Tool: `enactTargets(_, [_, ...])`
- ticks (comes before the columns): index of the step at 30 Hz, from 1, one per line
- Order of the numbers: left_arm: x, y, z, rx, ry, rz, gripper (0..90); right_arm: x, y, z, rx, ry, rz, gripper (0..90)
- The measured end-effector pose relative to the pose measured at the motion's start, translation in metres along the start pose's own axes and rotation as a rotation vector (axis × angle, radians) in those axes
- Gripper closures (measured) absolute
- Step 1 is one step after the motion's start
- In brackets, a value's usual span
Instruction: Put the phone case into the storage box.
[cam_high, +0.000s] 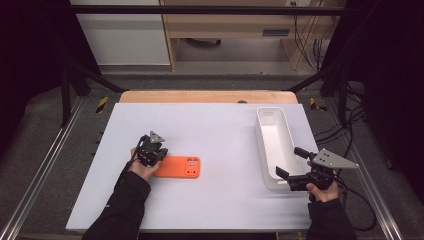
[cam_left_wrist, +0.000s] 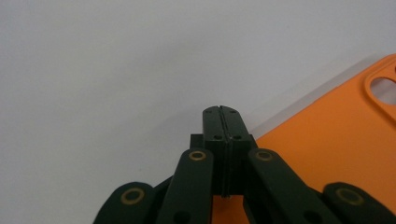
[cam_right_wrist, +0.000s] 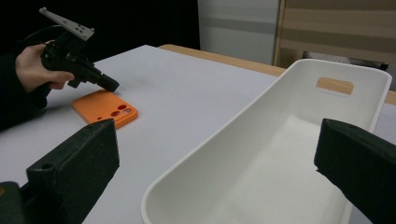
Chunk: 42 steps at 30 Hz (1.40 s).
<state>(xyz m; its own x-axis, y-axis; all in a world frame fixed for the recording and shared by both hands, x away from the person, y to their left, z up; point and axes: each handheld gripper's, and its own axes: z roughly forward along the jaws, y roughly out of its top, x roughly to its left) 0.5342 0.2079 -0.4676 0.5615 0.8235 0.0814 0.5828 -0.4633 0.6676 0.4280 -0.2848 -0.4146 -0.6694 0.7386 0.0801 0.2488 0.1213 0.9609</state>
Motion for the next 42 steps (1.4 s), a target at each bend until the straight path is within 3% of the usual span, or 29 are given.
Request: enactTargets(42, [-0.018,-0.032,-0.035,-0.009,-0.039,0.001,90.0,0.001,0.000,0.001,0.002,0.008,-0.003,0.4])
